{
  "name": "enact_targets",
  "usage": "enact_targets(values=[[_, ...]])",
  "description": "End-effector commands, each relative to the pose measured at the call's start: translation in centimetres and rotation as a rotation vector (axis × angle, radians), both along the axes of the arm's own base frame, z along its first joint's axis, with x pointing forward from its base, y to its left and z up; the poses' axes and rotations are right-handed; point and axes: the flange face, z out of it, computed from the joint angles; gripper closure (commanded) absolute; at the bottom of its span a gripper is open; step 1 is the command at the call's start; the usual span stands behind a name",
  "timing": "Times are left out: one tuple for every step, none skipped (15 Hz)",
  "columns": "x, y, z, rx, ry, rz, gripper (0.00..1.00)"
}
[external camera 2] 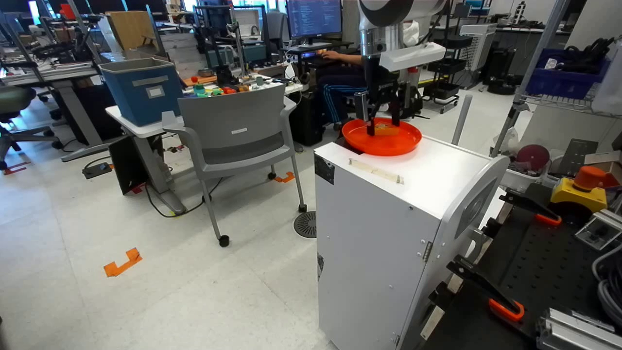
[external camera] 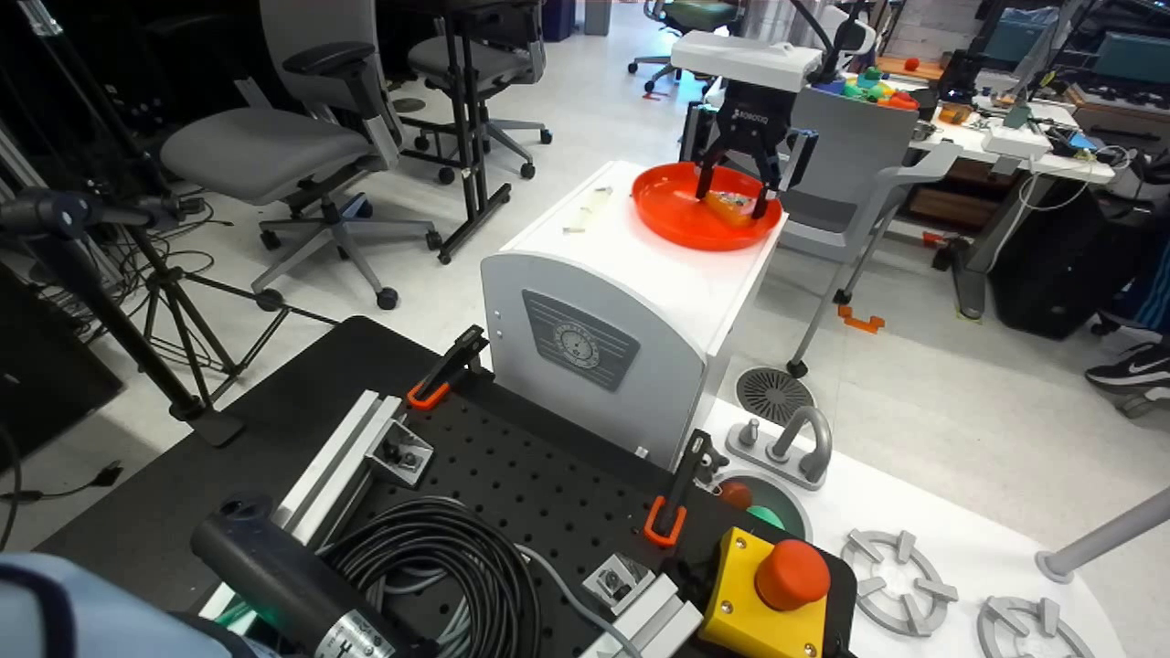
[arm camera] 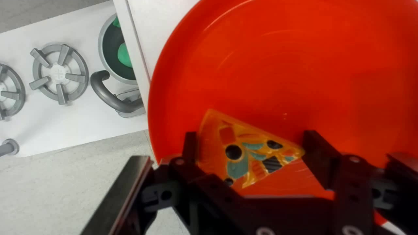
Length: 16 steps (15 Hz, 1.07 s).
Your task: Remove the pizza slice from the plate
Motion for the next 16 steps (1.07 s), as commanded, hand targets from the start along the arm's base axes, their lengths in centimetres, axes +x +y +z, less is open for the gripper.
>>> enact_targets(values=[[-0.1,0.0,0.1,0.008,0.003,0.018,0.45],[-0.1,0.0,0.1,0.008,0.002,0.018,0.45],[-0.1,0.0,0.2,0.009,0.0,0.017,0.45],[-0.1,-0.1,0.2,0.01,-0.002,0.016,0.45],[-0.1,-0.1,0.4,0.011,-0.008,0.013,0.45],[-0.2,-0.2,0.6,0.009,-0.013,0.01,0.45],[-0.3,-0.1,0.7,0.006,-0.018,0.008,0.45],[-0.3,-0.1,0.9,0.004,-0.024,0.011,0.45],[-0.4,0.0,1.1,0.004,-0.031,0.01,0.45],[-0.5,0.0,1.3,0.002,-0.04,0.006,0.45],[-0.5,0.1,1.5,-0.004,-0.049,-0.006,0.45],[-0.4,0.1,1.9,-0.01,-0.064,-0.024,0.45],[-0.5,0.2,2.2,-0.012,-0.072,-0.029,0.45],[-0.7,0.3,2.7,-0.016,-0.086,-0.035,0.45],[-0.9,0.4,3.1,-0.02,-0.096,-0.042,0.45],[-1.1,0.6,3.5,-0.024,-0.104,-0.048,0.45]])
